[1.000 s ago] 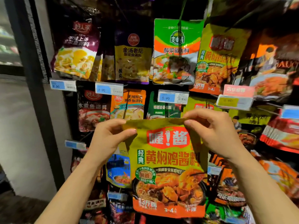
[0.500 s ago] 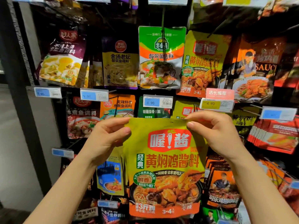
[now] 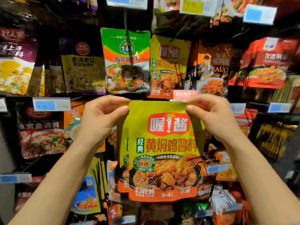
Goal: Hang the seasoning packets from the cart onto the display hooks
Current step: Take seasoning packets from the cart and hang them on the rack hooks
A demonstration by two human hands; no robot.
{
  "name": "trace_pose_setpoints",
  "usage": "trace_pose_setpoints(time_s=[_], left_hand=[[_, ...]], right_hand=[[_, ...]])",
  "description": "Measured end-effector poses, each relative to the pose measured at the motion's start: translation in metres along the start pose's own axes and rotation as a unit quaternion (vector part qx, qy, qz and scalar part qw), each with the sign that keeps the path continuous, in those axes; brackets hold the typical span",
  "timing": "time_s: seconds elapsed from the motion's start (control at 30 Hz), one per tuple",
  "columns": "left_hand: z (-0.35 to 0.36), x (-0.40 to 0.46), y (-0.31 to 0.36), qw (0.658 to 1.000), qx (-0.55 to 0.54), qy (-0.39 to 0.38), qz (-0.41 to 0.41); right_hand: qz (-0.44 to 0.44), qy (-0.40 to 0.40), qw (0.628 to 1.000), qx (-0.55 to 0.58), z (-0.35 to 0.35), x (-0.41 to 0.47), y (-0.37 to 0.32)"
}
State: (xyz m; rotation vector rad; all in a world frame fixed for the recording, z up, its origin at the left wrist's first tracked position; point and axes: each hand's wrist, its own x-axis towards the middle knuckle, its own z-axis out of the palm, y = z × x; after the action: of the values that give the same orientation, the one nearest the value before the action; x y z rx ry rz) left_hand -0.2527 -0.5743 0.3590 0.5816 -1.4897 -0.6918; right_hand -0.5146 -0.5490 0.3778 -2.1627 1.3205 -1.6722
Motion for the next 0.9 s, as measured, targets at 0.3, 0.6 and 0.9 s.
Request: trace_pose_setpoints(time_s=[0.3,0.6,0.9], left_hand=[[0.02,0.023,-0.016,0.992,0.087,0.019,0.09],[0.008,0.063,0.007,0.973,0.153,0.064,0.16],[-0.016,0.101,0.04,0.944,0.209,0.143,0.211]], right_hand=[[-0.013,0.063,0.995,-0.081,-0.022,0.012,-0.004],[-0.038,0.179,0.979,-0.084,-0.046,0.104,-0.021],[0.038,0.284,0.954,0.086,-0.041,0.202,-0.01]])
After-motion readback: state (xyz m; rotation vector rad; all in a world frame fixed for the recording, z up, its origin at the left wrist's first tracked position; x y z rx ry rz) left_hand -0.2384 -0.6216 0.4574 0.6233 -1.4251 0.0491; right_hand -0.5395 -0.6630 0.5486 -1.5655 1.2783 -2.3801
